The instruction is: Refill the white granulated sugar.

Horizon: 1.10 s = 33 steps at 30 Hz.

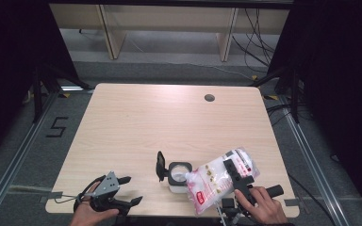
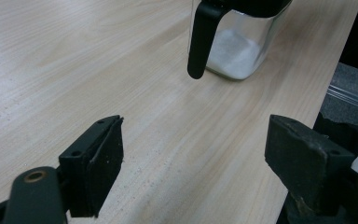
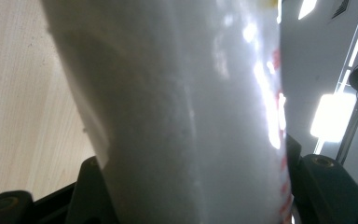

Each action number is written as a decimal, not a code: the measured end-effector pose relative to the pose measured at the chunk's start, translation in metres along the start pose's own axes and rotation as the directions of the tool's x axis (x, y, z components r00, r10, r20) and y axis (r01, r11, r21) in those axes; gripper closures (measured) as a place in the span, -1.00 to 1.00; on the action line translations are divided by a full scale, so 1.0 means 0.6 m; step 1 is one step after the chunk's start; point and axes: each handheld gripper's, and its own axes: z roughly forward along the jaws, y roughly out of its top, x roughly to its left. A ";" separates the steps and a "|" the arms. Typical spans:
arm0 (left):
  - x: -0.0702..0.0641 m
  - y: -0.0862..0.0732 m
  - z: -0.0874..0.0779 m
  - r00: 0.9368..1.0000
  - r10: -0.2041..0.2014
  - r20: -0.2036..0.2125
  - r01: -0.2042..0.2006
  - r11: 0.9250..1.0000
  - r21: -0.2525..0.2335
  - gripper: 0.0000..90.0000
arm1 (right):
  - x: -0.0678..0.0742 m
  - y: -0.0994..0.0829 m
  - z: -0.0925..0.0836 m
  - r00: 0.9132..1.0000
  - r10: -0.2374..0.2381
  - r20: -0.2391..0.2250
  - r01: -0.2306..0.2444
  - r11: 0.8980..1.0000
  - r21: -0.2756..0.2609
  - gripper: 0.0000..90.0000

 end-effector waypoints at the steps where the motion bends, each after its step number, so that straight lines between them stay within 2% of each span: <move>1: 0.000 0.000 0.000 1.000 0.005 -0.003 -0.005 1.000 0.002 -0.58 | 0.002 0.000 -0.001 1.000 0.014 -0.007 -0.014 1.000 0.009 0.03; 4: 0.000 0.001 0.002 1.000 -0.014 0.006 0.014 1.000 -0.006 -0.58 | 0.000 0.000 -0.003 1.000 0.013 -0.006 -0.013 1.000 0.011 0.03; 5: 0.000 0.001 0.000 1.000 -0.004 -0.007 0.004 1.000 0.000 -0.58 | -0.001 0.000 -0.002 1.000 0.002 -0.007 -0.002 1.000 0.006 0.03; 6: -0.003 0.000 0.000 1.000 -0.022 -0.005 0.022 1.000 0.005 -0.58 | -0.001 0.000 -0.002 1.000 0.006 -0.005 -0.006 1.000 0.008 0.03; 7: -0.003 0.000 0.001 1.000 -0.031 0.005 0.031 0.999 -0.010 -0.58 | -0.002 0.000 -0.002 1.000 0.003 -0.007 -0.003 1.000 0.007 0.03; 8: 0.001 0.001 -0.001 1.000 -0.008 -0.001 0.008 1.000 0.011 -0.58 | -0.003 0.000 -0.002 1.000 -0.002 -0.002 0.002 1.000 0.002 0.03; 9: 0.001 0.001 -0.001 1.000 -0.008 -0.003 0.008 1.000 0.013 -0.58 | -0.003 0.000 -0.002 1.000 0.003 -0.007 -0.003 1.000 0.003 0.03; 10: -0.003 0.000 0.001 0.999 -0.036 0.008 0.036 0.999 -0.013 -0.58 | 0.002 -0.001 -0.004 0.999 0.035 -0.001 -0.035 0.999 0.011 0.03; 11: -0.001 0.000 -0.001 1.000 -0.010 0.008 0.010 1.000 -0.006 -0.58 | 0.000 0.000 -0.004 0.999 0.030 -0.015 -0.029 0.999 0.015 0.03; 12: -0.003 0.000 0.000 1.000 -0.028 0.007 0.028 1.000 -0.007 -0.58 | -0.004 0.001 -0.002 1.000 -0.001 -0.003 0.001 1.000 -0.002 0.03; 13: -0.003 0.000 0.000 1.000 -0.029 0.008 0.029 1.000 -0.008 -0.58 | -0.003 0.000 -0.002 1.000 0.002 0.010 -0.001 1.000 -0.011 0.03; 15: -0.003 0.001 0.001 0.999 -0.033 0.009 0.033 0.999 -0.012 -0.58 | 0.002 0.000 -0.003 0.999 0.045 -0.004 -0.045 0.999 -0.002 0.03; 16: 0.001 0.000 -0.001 1.000 -0.004 -0.001 0.004 1.000 0.017 -0.58 | -0.003 0.000 -0.001 1.000 0.015 0.002 -0.015 1.000 -0.015 0.03; 18: 0.001 0.001 0.000 1.000 0.009 0.012 -0.009 1.000 -0.001 -0.58 | 0.000 0.001 -0.001 1.000 0.023 -0.021 -0.023 1.000 0.000 0.03; 19: -0.003 0.001 0.001 0.999 -0.031 0.011 0.031 0.999 -0.008 -0.58 | 0.000 0.000 0.001 1.000 0.010 -0.006 -0.010 1.000 -0.020 0.03; 20: -0.003 0.001 0.001 0.999 -0.030 0.012 0.030 1.000 -0.007 -0.58 | 0.002 0.000 -0.001 0.999 0.038 -0.027 -0.038 0.999 0.003 0.03; 21: 0.000 0.001 0.000 1.000 0.006 0.015 -0.006 1.000 -0.002 -0.58 | 0.000 -0.001 0.002 1.000 0.013 -0.014 -0.013 1.000 -0.023 0.03; 24: -0.001 0.001 0.001 1.000 -0.013 0.009 0.013 1.000 -0.005 -0.58 | 0.003 -0.002 0.000 0.999 0.037 -0.015 -0.037 0.999 -0.013 0.03; 25: -0.003 0.001 0.001 1.000 -0.030 0.008 0.030 0.999 -0.011 -0.58 | -0.003 -0.001 0.000 1.000 -0.004 -0.019 0.004 1.000 -0.017 0.03; 26: -0.003 0.000 0.001 1.000 -0.028 0.010 0.029 1.000 -0.007 -0.58 | -0.001 0.000 -0.001 1.000 0.014 -0.026 -0.014 1.000 -0.002 0.03; 27: -0.001 0.000 0.000 1.000 0.000 0.004 0.000 1.000 0.002 -0.58 | 0.000 -0.001 0.000 1.000 0.019 -0.017 -0.019 1.000 -0.008 0.03; 28: -0.003 0.000 0.001 1.000 -0.014 0.007 0.014 1.000 -0.011 -0.58 | 0.003 -0.001 -0.001 0.999 0.041 -0.015 -0.041 0.999 -0.003 0.03; 29: -0.001 0.001 0.001 1.000 0.001 0.010 -0.001 1.000 -0.005 -0.58 | 0.005 0.000 -0.002 0.999 0.051 -0.015 -0.050 0.999 0.004 0.03; 30: -0.002 0.001 0.002 1.000 -0.009 0.014 0.009 1.000 -0.012 -0.58 | 0.006 0.000 -0.002 0.998 0.055 -0.013 -0.055 0.998 0.001 0.03; 31: -0.001 0.001 0.003 1.000 -0.005 0.010 0.005 1.000 -0.013 -0.58 | 0.000 0.000 0.000 1.000 0.012 -0.001 -0.012 1.000 -0.019 0.03; 33: -0.001 0.000 0.001 1.000 -0.001 0.011 0.001 1.000 0.000 -0.58 | -0.003 0.001 -0.001 1.000 0.004 -0.014 -0.004 1.000 -0.009 0.03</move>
